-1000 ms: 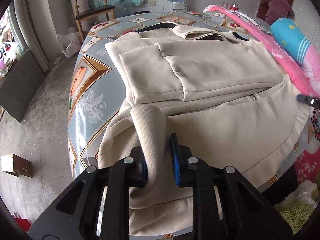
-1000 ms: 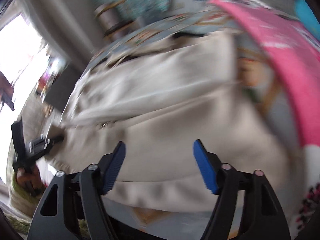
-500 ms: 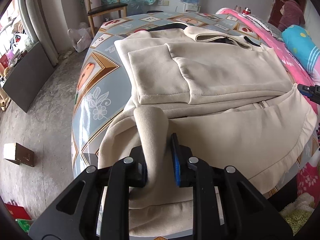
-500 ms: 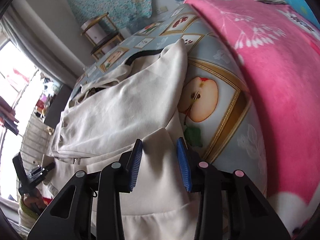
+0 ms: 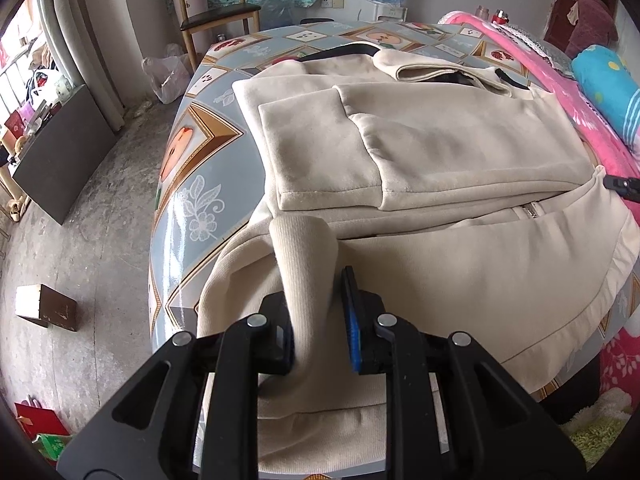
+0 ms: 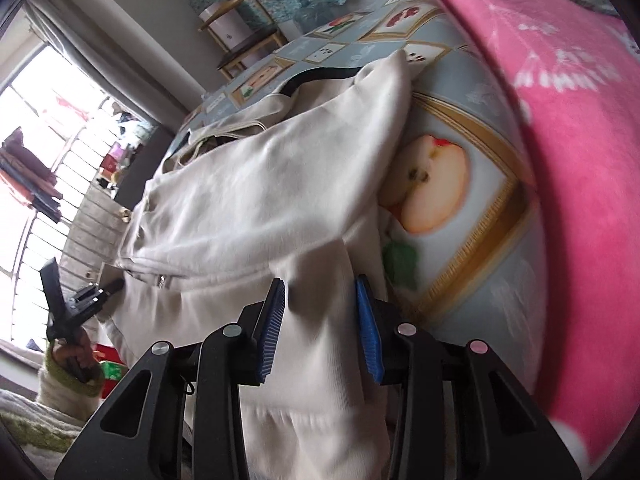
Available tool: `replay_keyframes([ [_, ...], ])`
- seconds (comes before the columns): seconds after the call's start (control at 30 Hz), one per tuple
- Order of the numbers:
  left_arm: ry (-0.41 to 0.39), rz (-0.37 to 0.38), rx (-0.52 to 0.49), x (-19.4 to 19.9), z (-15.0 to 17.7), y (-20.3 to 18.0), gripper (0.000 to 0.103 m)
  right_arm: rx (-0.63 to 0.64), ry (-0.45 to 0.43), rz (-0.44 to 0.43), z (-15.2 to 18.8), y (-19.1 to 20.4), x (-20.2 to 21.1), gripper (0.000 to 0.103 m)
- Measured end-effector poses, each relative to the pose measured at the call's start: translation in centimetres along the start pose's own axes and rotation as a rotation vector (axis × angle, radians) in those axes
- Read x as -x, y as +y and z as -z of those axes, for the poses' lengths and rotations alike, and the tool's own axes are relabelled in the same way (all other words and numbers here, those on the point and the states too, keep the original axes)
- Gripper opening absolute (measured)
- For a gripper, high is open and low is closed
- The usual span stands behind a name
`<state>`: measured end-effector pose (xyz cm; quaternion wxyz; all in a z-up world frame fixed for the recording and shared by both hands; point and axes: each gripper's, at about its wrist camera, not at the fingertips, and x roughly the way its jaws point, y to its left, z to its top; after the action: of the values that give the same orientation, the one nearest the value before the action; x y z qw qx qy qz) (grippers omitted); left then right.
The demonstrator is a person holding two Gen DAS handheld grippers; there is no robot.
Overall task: Fold large clothes
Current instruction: 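Grasp the jacket hem edge with the left gripper while the right gripper grasps beside it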
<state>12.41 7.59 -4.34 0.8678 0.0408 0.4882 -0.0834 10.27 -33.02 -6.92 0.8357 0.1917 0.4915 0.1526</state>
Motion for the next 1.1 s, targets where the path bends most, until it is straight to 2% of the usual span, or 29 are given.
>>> replay_keyframes([
  [0.27, 0.002, 0.010, 0.006, 0.0, -0.1, 0.0, 0.019, -0.009, 0.077, -0.093, 2.3, -0.7, 1.4, 0.036],
  [0.4, -0.003, 0.025, 0.017, -0.1, 0.0, 0.3, 0.019, -0.021, 0.064, -0.084, 2.2, -0.8, 1.1, 0.033],
  [0.47, -0.005, 0.035, 0.033, -0.1, 0.1, 0.6, 0.019, -0.010, 0.053, -0.033, 1.7, -0.2, 0.4, 0.022],
  [0.5, -0.006, 0.038, 0.035, 0.0, 0.1, 0.7, 0.019, 0.000, 0.049, -0.008, 1.6, 0.2, 0.2, 0.021],
  [0.57, -0.009, 0.040, 0.034, 0.0, 0.2, 0.7, 0.019, 0.042, 0.031, 0.077, 1.7, 1.6, 0.5, 0.012],
  [0.63, -0.012, 0.036, 0.024, 0.0, 0.2, 0.6, 0.019, 0.115, -0.028, 0.150, 2.3, 3.6, 2.0, 0.009],
  [0.7, -0.017, 0.028, 0.012, 0.0, 0.2, 0.4, 0.019, 0.174, -0.079, 0.208, 2.9, 5.2, 3.2, 0.009],
  [0.73, -0.022, 0.025, 0.007, 0.0, 0.2, 0.3, 0.019, 0.211, -0.097, 0.279, 3.3, 6.2, 3.4, 0.009],
  [0.83, -0.033, 0.025, 0.006, 0.0, 0.3, 0.3, 0.019, 0.273, -0.081, 0.431, 4.3, 7.3, 1.5, 0.009],
  [0.93, -0.051, 0.008, -0.018, 0.6, 0.3, 0.1, 0.007, 0.254, -0.081, 0.478, 4.3, 7.6, 0.5, 0.009],
  [1.03, -0.094, -0.035, -0.088, 1.8, 0.5, -0.9, 0.006, 0.241, -0.104, 0.496, 4.2, 7.7, 0.7, 0.009],
  [1.1, -0.079, -0.040, -0.111, 1.6, 0.6, -1.1, 0.006, 0.256, -0.093, 0.537, 4.4, 7.7, -0.1, 0.009],
])
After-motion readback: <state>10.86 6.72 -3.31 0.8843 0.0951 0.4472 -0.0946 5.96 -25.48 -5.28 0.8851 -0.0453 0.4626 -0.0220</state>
